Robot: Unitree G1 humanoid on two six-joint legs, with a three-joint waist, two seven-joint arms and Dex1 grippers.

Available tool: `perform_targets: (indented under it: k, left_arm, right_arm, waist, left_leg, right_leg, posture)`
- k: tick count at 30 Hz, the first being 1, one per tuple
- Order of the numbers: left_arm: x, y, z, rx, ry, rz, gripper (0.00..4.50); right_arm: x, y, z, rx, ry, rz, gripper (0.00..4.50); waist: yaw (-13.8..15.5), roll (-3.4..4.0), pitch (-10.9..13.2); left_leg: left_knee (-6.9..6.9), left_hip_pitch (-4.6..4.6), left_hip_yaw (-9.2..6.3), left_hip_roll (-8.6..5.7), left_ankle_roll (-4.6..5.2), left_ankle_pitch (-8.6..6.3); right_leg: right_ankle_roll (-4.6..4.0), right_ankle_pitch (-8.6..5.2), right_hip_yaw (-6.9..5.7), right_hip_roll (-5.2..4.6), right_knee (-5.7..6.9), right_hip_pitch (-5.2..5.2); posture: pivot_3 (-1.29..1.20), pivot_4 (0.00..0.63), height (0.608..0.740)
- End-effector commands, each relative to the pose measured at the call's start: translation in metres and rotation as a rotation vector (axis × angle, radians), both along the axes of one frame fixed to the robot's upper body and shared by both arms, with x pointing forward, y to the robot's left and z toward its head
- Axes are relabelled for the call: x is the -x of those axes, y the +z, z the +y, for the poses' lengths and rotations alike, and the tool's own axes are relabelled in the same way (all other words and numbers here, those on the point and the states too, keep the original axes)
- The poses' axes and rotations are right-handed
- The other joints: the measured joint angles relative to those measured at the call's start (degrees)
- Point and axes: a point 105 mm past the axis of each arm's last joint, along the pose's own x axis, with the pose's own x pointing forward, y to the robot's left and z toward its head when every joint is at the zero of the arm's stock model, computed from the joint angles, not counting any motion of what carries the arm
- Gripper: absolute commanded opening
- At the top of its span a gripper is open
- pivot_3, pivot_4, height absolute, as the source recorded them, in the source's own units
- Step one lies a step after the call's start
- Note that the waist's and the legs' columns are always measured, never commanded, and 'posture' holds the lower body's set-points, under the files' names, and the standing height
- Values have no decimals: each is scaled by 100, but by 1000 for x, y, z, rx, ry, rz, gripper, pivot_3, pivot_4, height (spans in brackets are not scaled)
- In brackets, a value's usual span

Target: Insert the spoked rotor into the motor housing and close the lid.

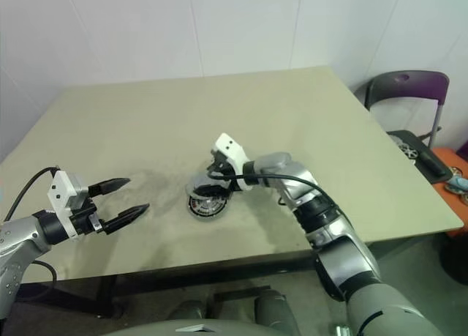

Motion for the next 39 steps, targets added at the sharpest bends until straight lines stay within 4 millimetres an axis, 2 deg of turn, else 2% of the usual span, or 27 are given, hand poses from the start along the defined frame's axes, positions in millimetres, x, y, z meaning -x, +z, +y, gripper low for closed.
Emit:
perform_targets:
  k: [1, 14, 19, 22, 24, 39]
  left_arm:
    - [1, 9, -4, 0, -11, -37, 4500]
    - [4, 9, -3, 1, 10, -41, 4500]
    - [4, 9, -4, 1, 13, -45, 4500]
    - [3, 10, -3, 0, 14, -47, 4500]
    - [3, 10, -3, 1, 15, -47, 4500]
    - [4, 8, -3, 6, 17, -42, 4500]
  right_arm:
    - [-5, 7, 8, 1, 12, -58, 4452]
    - [-10, -3, 8, 33, -10, -82, 4452]
    - [-4, -5, 12, 15, 5, -48, 4452]
    - [-2, -3, 13, -7, 7, -29, 3835]
    - [-3, -1, 14, -20, 8, -27, 3263]
    - [-4, 22, 10, -130, 102, -14, 3259]
  waist:
    - [1, 0, 0]
    - [-2, 0, 0]
    - [-6, 0, 0]
    - [-4, 0, 0]
    - [-3, 0, 0]
    - [-4, 0, 0]
  left_leg:
    - [0, -1, 0, 0, 0, 0]
    - [3, 2, -1, -1, 0, 0]
    - [3, 4, -1, 0, 0, 0]
    - [4, 5, -1, 0, 0, 0]
    - [4, 5, -1, -1, 0, 0]
    - [4, 4, -1, -1, 0, 0]
  right_leg:
    - [0, 0, 0, 0, 0, -1]
    - [0, 0, 0, 1, 6, 1]
    - [-1, 0, 1, 1, 8, 1]
    - [-1, 0, 1, 2, 9, 2]
    - [-1, 0, 1, 2, 9, 2]
    - [-1, 1, 0, 2, 9, 1]
  posture:
    - [0, 0, 740]
    - [0, 0, 740]
    - [0, 0, 740]
    - [0, 0, 740]
    - [0, 0, 740]
    - [0, 0, 740]
